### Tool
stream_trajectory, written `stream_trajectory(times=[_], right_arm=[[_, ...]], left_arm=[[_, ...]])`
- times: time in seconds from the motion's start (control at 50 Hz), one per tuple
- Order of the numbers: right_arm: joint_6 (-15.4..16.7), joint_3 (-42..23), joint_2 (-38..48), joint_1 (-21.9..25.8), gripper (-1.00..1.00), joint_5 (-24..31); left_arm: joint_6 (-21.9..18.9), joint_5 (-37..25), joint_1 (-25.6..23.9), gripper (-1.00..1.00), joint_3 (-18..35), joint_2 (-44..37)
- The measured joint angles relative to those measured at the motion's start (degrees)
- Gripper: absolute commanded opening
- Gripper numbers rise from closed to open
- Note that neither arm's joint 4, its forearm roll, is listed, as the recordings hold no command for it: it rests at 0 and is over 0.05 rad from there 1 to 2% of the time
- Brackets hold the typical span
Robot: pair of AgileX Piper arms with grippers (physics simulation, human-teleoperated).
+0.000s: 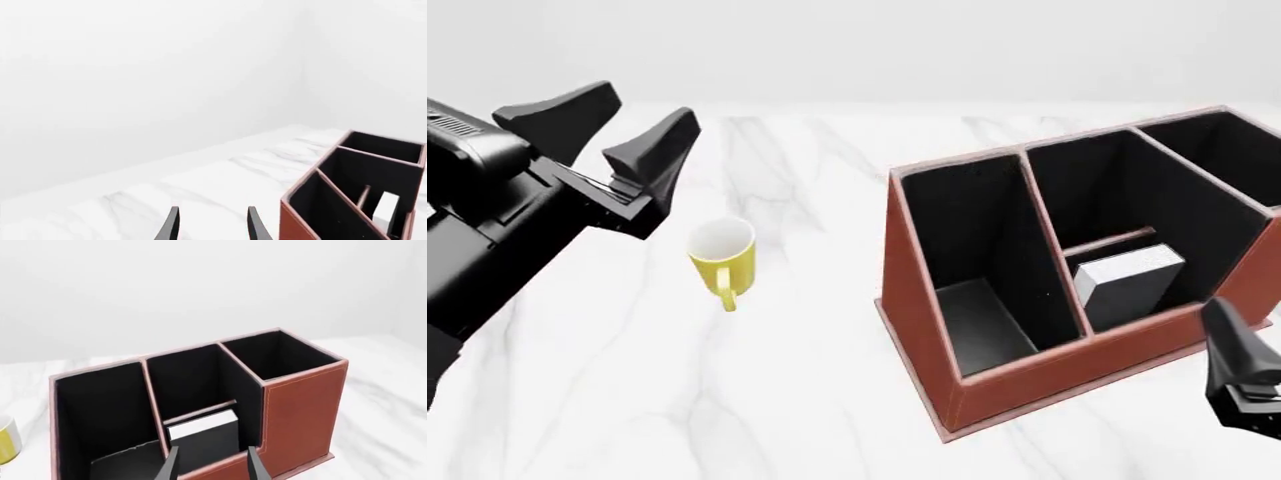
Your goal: Pick up the book and place it in the back compartment of the caddy.
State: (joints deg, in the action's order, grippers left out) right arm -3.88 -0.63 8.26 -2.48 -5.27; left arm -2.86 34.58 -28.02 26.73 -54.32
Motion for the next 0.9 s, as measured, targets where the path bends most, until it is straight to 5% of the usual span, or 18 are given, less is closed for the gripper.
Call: stream_trajectory(times=[0.4, 0.76, 0.9], right_arm=[[-0.1, -10.9, -4.1, 2.1, 1.0, 11.0], [1.8, -37.5, -7.5, 4.5, 1.0, 27.3], [5.1, -50.0, -7.9, 5.0, 1.0, 33.8]], left_arm=[[1.4, 2.4, 0.8, 1.0, -0.9, -1.9], [1.5, 3.7, 0.8, 1.0, -1.7, -3.2], [1.4, 4.0, 0.7, 1.0, -1.9, -3.4]])
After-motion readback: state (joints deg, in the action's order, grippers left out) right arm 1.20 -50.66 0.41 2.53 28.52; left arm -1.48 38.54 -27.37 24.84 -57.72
